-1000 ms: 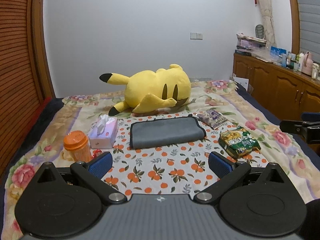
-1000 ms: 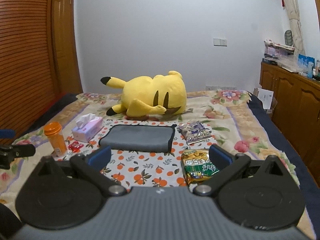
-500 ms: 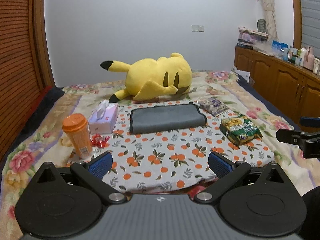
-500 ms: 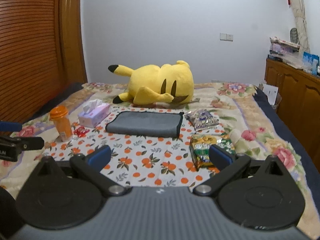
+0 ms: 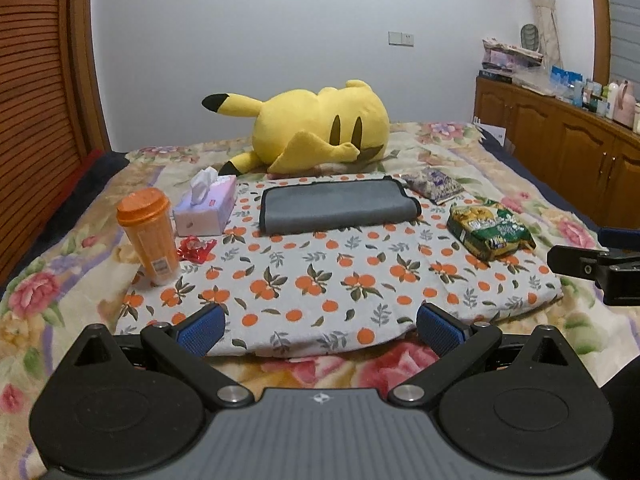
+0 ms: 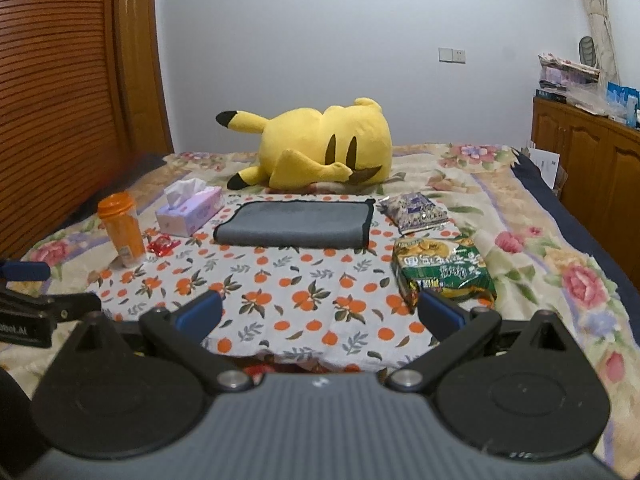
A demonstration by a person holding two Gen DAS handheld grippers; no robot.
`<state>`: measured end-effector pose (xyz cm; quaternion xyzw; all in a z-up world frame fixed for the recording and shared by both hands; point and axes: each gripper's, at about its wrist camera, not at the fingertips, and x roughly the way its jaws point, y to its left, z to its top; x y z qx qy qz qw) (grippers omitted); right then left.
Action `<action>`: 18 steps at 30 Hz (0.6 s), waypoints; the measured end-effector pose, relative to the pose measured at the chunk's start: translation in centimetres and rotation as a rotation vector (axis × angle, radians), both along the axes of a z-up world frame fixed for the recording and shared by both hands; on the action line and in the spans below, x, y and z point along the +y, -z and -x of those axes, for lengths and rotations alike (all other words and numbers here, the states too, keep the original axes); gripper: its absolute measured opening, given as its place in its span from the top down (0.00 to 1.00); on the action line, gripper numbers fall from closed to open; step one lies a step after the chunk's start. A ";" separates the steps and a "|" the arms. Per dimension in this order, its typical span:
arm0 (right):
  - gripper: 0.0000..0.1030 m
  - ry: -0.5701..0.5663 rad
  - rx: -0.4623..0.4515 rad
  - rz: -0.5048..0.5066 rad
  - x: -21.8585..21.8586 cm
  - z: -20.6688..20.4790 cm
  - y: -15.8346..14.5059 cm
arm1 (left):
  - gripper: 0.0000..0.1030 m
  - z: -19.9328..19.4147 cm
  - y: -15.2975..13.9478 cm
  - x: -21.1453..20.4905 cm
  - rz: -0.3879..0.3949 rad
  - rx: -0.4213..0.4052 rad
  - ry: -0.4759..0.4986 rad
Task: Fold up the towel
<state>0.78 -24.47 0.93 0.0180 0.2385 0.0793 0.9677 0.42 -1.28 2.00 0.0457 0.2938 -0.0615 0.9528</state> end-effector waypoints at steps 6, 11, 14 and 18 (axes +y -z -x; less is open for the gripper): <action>0.00 0.007 0.011 0.009 0.2 -0.2 0.8 | 0.00 -0.1 1.4 -0.2 0.005 0.014 -0.009; 0.00 0.014 0.014 0.022 0.2 -0.3 1.3 | 0.00 0.0 2.2 -0.3 -0.016 0.016 -0.005; 0.00 0.019 0.011 0.032 0.4 -0.4 1.5 | 0.00 0.0 2.4 -0.3 -0.008 0.022 -0.004; 0.00 0.017 0.008 0.051 0.7 -0.5 1.8 | 0.00 0.0 2.7 -0.1 0.000 0.015 -0.012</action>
